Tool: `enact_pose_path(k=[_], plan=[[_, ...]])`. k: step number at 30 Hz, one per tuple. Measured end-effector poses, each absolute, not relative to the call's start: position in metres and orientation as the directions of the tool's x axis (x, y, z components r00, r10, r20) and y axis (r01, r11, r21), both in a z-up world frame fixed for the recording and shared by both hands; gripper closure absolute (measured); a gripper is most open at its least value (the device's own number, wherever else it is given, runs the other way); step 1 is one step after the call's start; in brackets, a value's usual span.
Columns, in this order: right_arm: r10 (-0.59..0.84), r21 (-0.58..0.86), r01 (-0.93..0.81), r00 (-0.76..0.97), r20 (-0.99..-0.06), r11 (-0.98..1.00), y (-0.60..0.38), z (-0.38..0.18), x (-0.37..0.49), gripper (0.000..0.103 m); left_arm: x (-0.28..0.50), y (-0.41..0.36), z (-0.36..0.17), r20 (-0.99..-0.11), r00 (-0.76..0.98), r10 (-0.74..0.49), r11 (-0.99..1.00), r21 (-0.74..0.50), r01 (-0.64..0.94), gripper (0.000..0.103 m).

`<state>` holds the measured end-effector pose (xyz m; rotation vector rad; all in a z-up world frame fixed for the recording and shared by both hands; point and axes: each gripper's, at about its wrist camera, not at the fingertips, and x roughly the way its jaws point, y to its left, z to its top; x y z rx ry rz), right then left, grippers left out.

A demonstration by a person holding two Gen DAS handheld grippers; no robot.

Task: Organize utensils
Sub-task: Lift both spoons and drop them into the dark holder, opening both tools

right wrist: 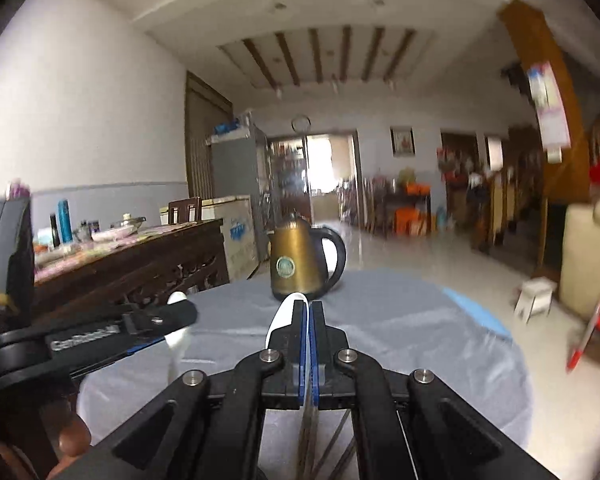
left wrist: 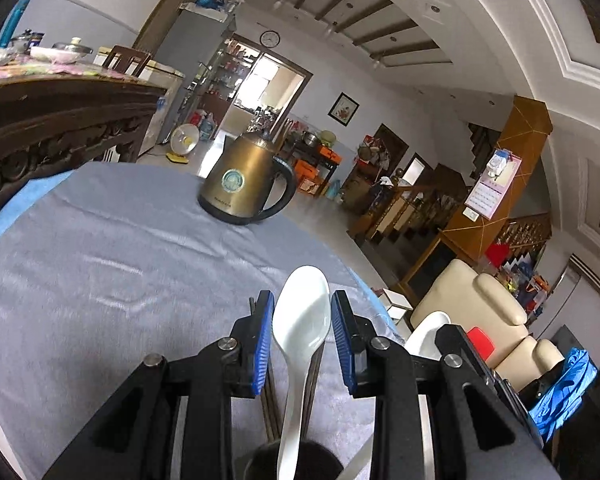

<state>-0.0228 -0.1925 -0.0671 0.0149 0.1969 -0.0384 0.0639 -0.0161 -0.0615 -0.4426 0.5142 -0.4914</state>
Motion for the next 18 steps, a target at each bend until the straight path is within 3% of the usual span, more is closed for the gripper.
enact_pose_path(k=[18], plan=[[0.014,-0.051,-0.027,0.971,-0.237,0.998,-0.181,-0.1,-0.053,0.101,0.041,-0.008,-0.093,-0.415,0.754,-0.509,0.821,-0.496,0.282,0.072]])
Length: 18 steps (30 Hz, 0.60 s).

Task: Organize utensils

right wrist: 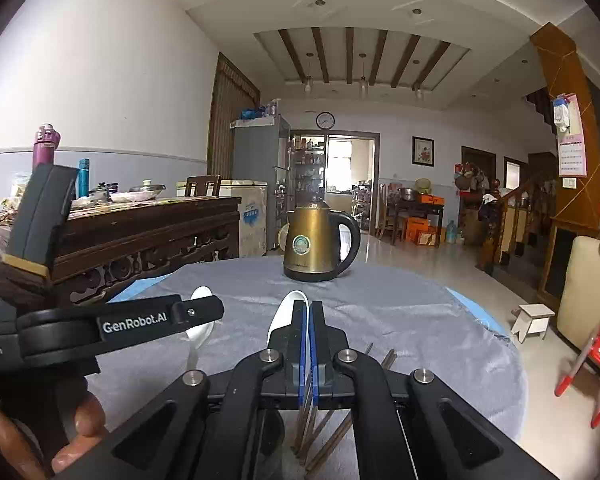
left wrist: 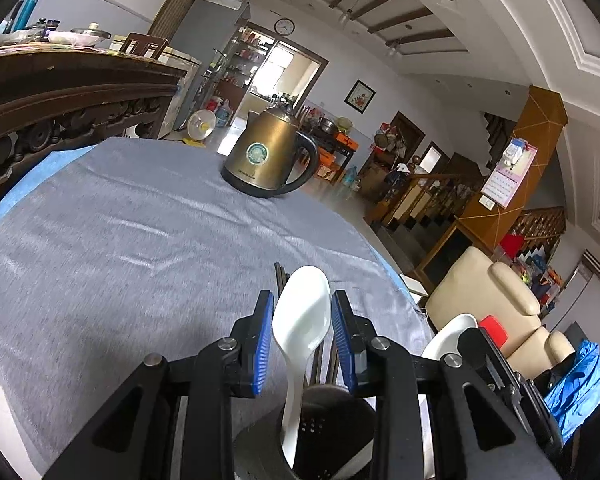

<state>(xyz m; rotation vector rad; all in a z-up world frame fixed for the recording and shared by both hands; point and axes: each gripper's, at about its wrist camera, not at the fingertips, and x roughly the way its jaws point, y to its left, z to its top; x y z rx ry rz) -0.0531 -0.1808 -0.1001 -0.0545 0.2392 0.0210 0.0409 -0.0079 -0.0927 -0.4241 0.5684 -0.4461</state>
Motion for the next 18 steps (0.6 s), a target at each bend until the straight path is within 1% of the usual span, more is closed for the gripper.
enact_pose_path(k=[8,10,12,13,14,15,16,18], plan=[[0.058,-0.013,-0.063,0.965,-0.258,0.998,-0.183,-0.096,-0.069,0.1,0.019,-0.002,-0.083,-0.427,0.737,-0.524,0.822,-0.482,0.304,0.072],[0.079,0.008,-0.08,0.96,-0.267,0.997,-0.185,-0.094,-0.073,0.1,0.014,0.001,-0.08,-0.434,0.72,-0.542,0.813,-0.488,0.317,0.063],[0.088,0.032,-0.082,0.96,-0.266,0.996,-0.188,-0.092,-0.076,0.098,0.007,0.007,-0.076,-0.422,0.729,-0.539,0.813,-0.488,0.319,0.06],[0.09,0.045,-0.081,0.96,-0.266,0.996,-0.19,-0.091,-0.078,0.097,0.006,0.008,-0.074,-0.419,0.734,-0.534,0.816,-0.484,0.317,0.055],[0.088,0.053,-0.076,0.96,-0.266,0.996,-0.193,-0.09,-0.078,0.092,0.005,0.011,-0.073,-0.418,0.74,-0.527,0.82,-0.48,0.313,0.052],[0.077,0.066,-0.062,0.962,-0.264,0.996,-0.197,-0.089,-0.078,0.085,0.005,0.013,-0.072,-0.415,0.744,-0.524,0.82,-0.481,0.309,0.05],[0.068,0.081,-0.048,0.963,-0.262,0.996,-0.201,-0.087,-0.078,0.081,0.005,0.015,-0.071,-0.41,0.749,-0.52,0.82,-0.485,0.304,0.05],[0.055,0.129,-0.021,0.962,-0.267,0.991,-0.213,-0.086,-0.075,0.07,0.009,0.019,-0.07,-0.415,0.752,-0.512,0.823,-0.487,0.291,0.05]])
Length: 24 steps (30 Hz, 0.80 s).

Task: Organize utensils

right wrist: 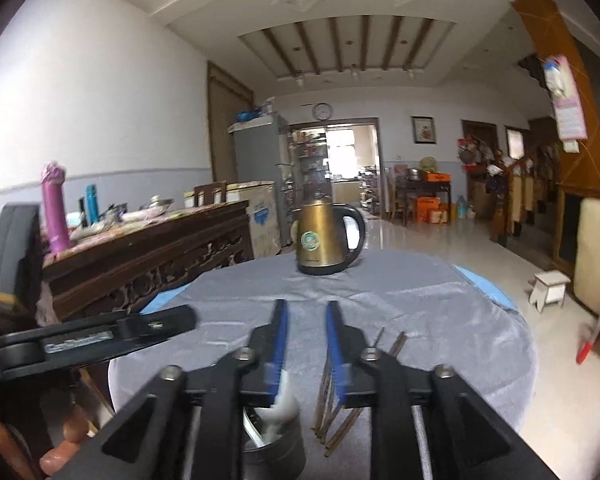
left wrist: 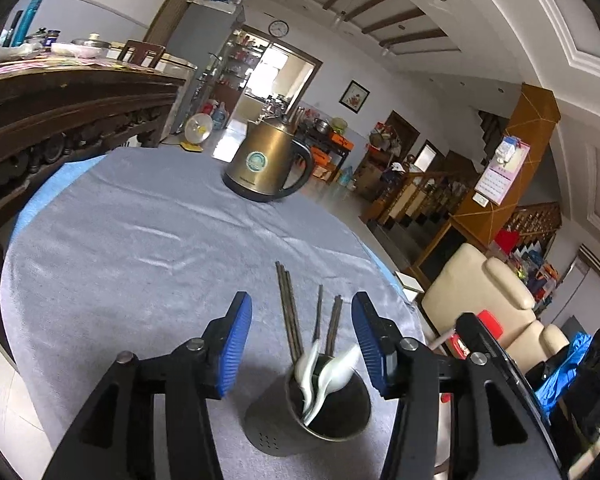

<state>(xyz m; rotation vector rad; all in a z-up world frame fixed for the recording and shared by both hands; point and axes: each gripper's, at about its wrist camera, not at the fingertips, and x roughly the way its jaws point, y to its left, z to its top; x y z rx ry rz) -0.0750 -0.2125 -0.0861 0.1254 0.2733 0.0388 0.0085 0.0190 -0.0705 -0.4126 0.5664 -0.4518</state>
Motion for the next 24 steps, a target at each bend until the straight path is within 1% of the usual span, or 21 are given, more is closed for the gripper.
enact_pose_path(k=[3,7,12,15,19,24], plan=[[0.029,0.175,0.023,0.958,-0.285,0.984,-0.228,-0.085,-0.069,0.07,0.016,0.024,-0.072,-0.433,0.748,-0.503,0.827,-0.492,0.271,0.05],[0.0,0.235,0.085,0.94,-0.34,0.968,-0.251,-0.094,-0.058,0.07,0.027,0.031,-0.077,-0.467,0.742,-0.481,0.838,-0.495,0.231,0.049],[-0.007,0.281,0.133,0.913,-0.407,0.95,-0.272,-0.109,-0.051,0.07,0.058,0.034,-0.083,-0.546,0.701,-0.459,0.862,-0.466,0.2,0.048],[-0.006,0.295,0.154,0.893,-0.449,0.943,-0.283,-0.121,-0.043,0.07,0.089,0.032,-0.089,-0.61,0.652,-0.45,0.875,-0.447,0.186,0.046],[0.026,0.323,0.165,0.859,-0.511,0.932,-0.291,-0.134,-0.022,0.07,0.13,0.022,-0.099,-0.694,0.575,-0.432,0.895,-0.409,0.178,0.046],[0.14,0.381,0.131,0.783,-0.606,0.915,-0.308,-0.151,0.026,0.07,0.186,-0.005,-0.118,-0.8,0.462,-0.383,0.924,-0.34,0.178,0.046]])
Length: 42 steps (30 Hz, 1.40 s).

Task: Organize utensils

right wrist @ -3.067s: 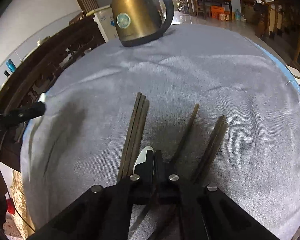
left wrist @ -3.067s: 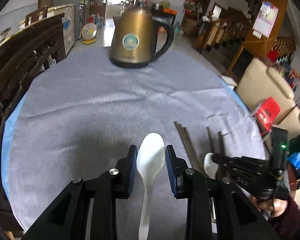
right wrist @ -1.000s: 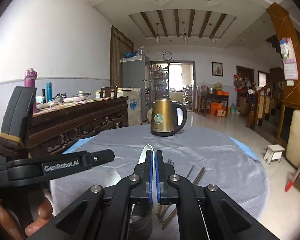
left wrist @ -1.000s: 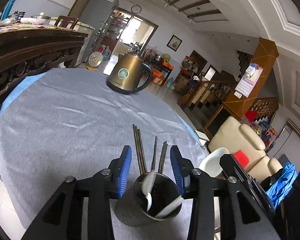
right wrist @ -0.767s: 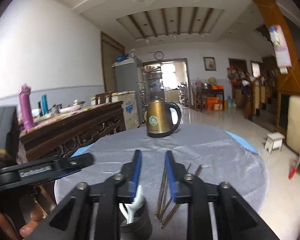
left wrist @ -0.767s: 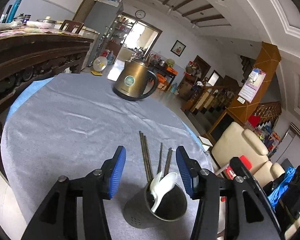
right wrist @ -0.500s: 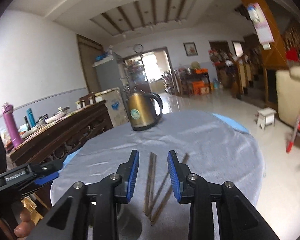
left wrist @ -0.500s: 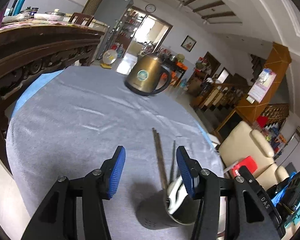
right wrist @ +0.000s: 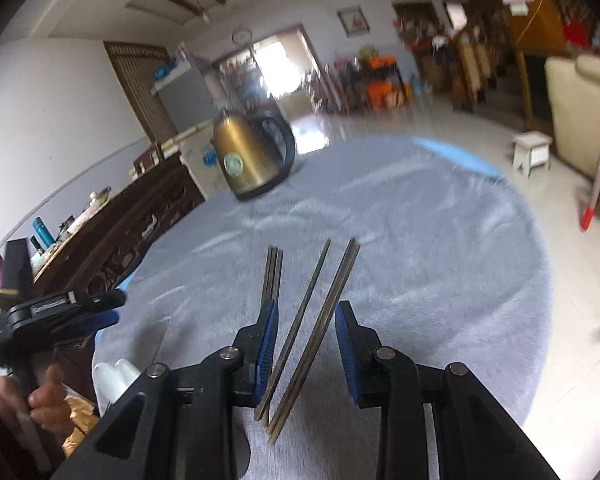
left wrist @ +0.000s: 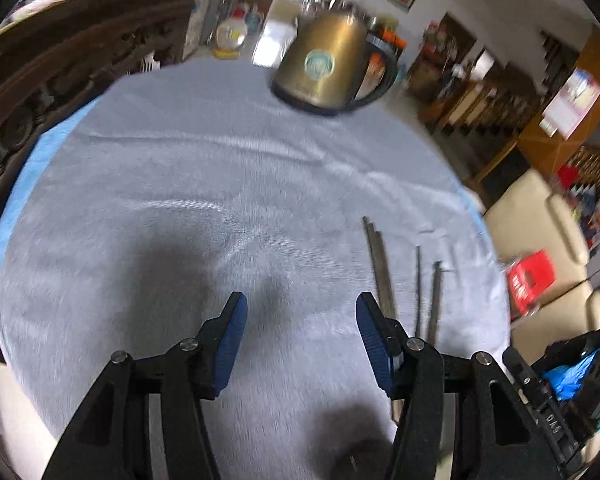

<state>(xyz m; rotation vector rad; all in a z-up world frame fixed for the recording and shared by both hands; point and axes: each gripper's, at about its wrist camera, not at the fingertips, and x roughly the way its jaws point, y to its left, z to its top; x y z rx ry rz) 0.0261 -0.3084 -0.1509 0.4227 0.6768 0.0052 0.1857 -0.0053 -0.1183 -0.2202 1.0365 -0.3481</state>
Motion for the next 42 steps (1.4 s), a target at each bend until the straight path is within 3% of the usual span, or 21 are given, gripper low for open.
enact_pose_path(k=[6,11,16,18,19,21,32,38,42], plan=[[0.239,0.415,0.124,0.658,-0.714,0.901,-0.321,-0.172,0.11,0.07,0.212,-0.028,-0.138,-0.849,0.396,-0.349,0.937,-0.304,0.173,0.046],[0.206,0.352,0.161,0.566,-0.798,0.922,-0.318,-0.192,0.167,0.07,0.226,-0.044,-0.147,-0.869,0.368,-0.331,0.941,-0.277,0.193,0.046],[0.087,0.221,0.259,0.445,-0.891,0.94,-0.312,-0.21,0.204,0.071,0.24,-0.065,-0.146,-0.872,0.373,-0.317,0.941,-0.242,0.234,0.046],[0.078,0.198,0.266,0.401,-0.913,0.943,-0.311,-0.218,0.211,0.082,0.244,-0.077,-0.147,-0.874,0.37,-0.314,0.939,-0.229,0.255,0.046],[0.081,0.202,0.265,0.405,-0.911,0.943,-0.311,-0.219,0.212,0.083,0.248,-0.084,-0.148,-0.877,0.364,-0.313,0.937,-0.223,0.268,0.046],[0.061,0.179,0.26,0.403,-0.913,0.949,-0.312,-0.219,0.213,0.096,0.253,-0.1,-0.154,-0.886,0.347,-0.308,0.932,-0.207,0.298,0.046],[0.187,0.32,0.234,0.454,-0.871,0.918,-0.35,-0.217,0.191,0.096,0.271,-0.139,-0.181,-0.906,0.356,-0.23,0.926,-0.091,0.366,0.045],[0.224,0.353,0.222,0.454,-0.862,0.909,-0.354,-0.219,0.192,0.096,0.279,-0.132,-0.179,-0.898,0.375,-0.231,0.923,-0.08,0.377,0.044],[0.24,0.37,0.219,0.456,-0.857,0.903,-0.355,-0.22,0.192,0.096,0.282,-0.127,-0.173,-0.894,0.358,-0.271,0.923,-0.136,0.359,0.045]])
